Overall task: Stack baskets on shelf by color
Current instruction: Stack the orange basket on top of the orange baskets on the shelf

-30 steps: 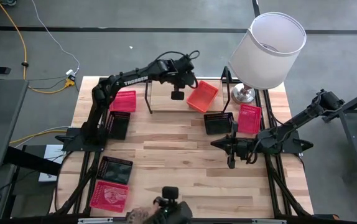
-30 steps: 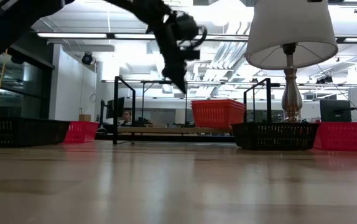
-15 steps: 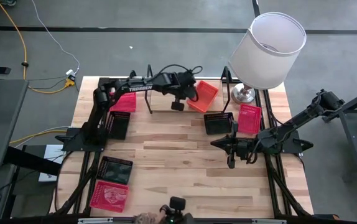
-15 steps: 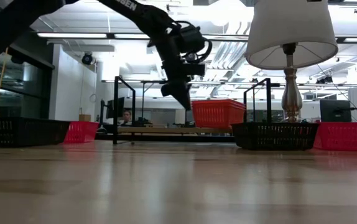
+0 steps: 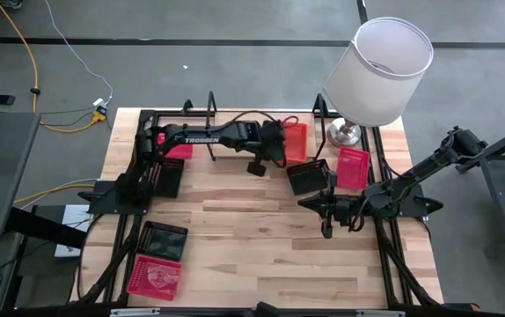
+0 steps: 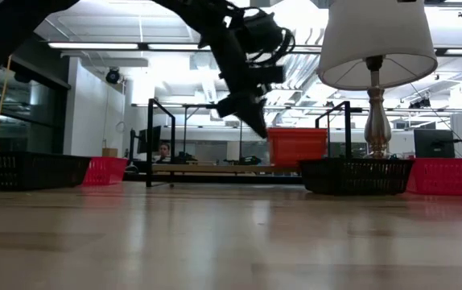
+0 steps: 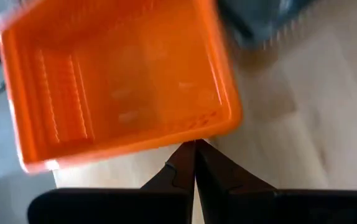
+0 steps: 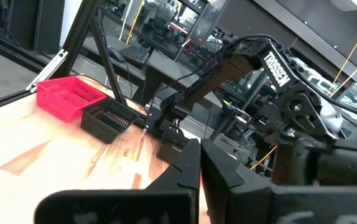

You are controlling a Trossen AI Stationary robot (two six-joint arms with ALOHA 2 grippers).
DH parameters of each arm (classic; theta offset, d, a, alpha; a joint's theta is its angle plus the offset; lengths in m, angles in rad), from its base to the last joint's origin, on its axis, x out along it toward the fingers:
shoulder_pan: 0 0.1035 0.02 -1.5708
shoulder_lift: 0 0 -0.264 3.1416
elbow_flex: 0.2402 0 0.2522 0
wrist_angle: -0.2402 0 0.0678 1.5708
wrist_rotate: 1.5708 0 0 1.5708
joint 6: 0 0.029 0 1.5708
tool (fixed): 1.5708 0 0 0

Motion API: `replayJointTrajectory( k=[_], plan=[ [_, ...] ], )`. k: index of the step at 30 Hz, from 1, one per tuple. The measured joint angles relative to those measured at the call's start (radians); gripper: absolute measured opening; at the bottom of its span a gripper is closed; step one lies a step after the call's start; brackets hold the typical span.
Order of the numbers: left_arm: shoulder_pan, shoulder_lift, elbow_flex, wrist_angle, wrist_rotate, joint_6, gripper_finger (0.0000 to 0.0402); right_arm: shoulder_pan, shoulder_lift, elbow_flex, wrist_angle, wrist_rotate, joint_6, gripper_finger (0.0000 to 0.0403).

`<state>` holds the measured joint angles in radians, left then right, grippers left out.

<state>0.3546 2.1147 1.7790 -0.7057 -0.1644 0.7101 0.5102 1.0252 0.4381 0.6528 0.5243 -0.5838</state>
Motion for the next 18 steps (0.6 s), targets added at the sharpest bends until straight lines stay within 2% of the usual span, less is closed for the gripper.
replayJointTrajectory(
  k=[8,12,14,16,18],
  plan=[
    [-0.012,0.000,0.000,0.171,-0.013,0.001,0.0000,0.000,0.000,0.000,-0.007,0.000,0.026,0.0000],
    [-0.001,-0.008,0.000,0.177,-0.096,0.006,0.0000,0.000,0.000,0.000,-0.013,0.000,0.026,0.0000],
    [0.007,-0.029,0.000,0.157,-0.099,-0.018,0.0000,0.000,0.000,0.000,-0.015,0.000,0.026,0.0000],
    [0.015,-0.058,0.000,0.126,-0.025,-0.076,0.0000,0.000,0.000,0.000,-0.015,0.000,0.025,0.0000],
    [0.020,-0.080,0.000,0.104,0.097,-0.154,0.0000,0.000,0.000,0.000,-0.015,0.000,0.022,0.0000]
  ],
)
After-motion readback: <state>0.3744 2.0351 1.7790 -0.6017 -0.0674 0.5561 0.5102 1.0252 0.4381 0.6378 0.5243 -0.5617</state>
